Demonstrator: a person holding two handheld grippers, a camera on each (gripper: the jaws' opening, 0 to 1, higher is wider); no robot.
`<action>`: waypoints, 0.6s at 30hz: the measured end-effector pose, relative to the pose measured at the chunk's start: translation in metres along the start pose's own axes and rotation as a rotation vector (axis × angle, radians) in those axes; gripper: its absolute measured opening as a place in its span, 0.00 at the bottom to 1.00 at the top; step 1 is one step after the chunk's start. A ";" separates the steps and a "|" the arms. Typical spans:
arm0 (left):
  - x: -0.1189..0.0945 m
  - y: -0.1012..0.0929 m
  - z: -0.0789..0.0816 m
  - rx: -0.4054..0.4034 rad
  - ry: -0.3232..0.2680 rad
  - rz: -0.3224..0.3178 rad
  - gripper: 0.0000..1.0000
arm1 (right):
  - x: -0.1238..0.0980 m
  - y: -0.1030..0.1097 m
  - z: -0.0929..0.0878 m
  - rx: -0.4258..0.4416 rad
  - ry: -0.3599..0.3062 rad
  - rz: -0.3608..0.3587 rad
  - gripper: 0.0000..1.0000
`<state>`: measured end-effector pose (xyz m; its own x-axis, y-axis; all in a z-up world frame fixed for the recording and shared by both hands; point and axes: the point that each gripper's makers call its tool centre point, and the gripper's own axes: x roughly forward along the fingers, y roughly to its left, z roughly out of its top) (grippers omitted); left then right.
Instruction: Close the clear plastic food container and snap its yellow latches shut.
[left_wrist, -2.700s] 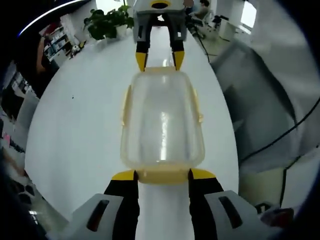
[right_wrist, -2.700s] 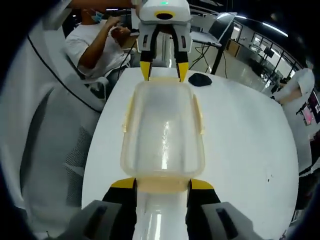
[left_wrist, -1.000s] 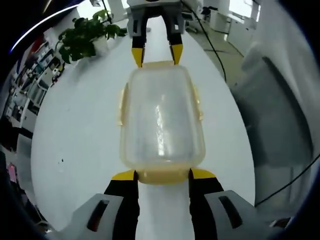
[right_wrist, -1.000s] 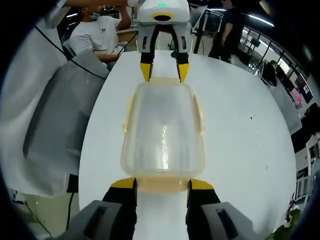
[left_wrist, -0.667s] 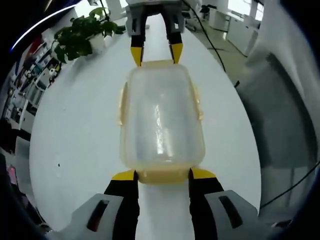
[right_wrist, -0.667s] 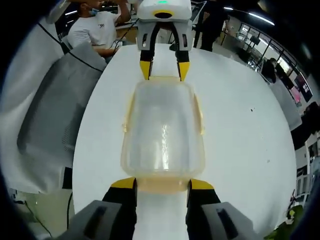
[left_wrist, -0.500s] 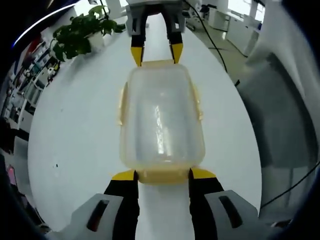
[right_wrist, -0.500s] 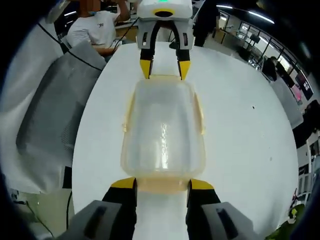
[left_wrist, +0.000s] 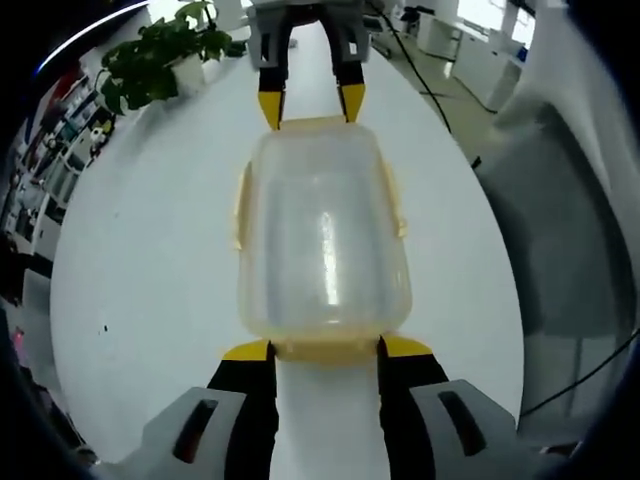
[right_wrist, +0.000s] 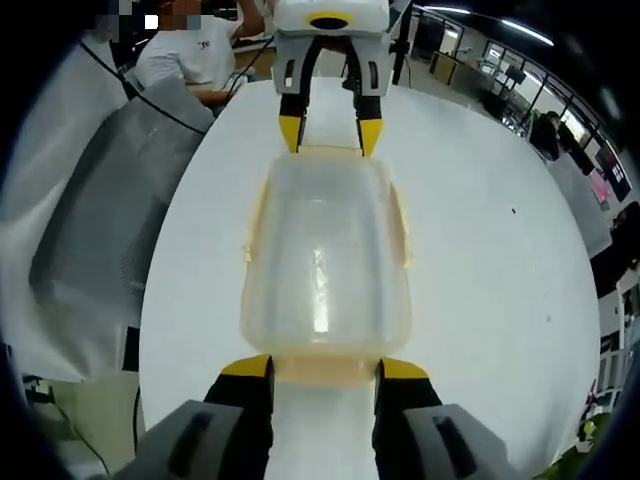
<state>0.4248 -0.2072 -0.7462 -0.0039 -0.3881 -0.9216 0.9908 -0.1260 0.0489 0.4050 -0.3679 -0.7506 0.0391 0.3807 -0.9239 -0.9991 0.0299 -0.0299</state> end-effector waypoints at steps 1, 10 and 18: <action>0.001 0.000 -0.001 0.001 -0.001 0.001 0.37 | 0.000 0.001 0.000 0.016 -0.003 0.004 0.37; 0.002 0.001 -0.003 0.009 -0.003 0.007 0.37 | 0.001 0.002 -0.001 0.014 0.016 0.014 0.38; -0.009 0.007 -0.013 -0.068 -0.008 0.035 0.64 | -0.016 -0.001 -0.003 0.148 -0.001 0.010 0.46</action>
<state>0.4330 -0.1930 -0.7427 0.0298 -0.3985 -0.9167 0.9973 -0.0500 0.0541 0.4053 -0.3764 -0.7371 0.0290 0.3823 -0.9236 -0.9862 0.1616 0.0359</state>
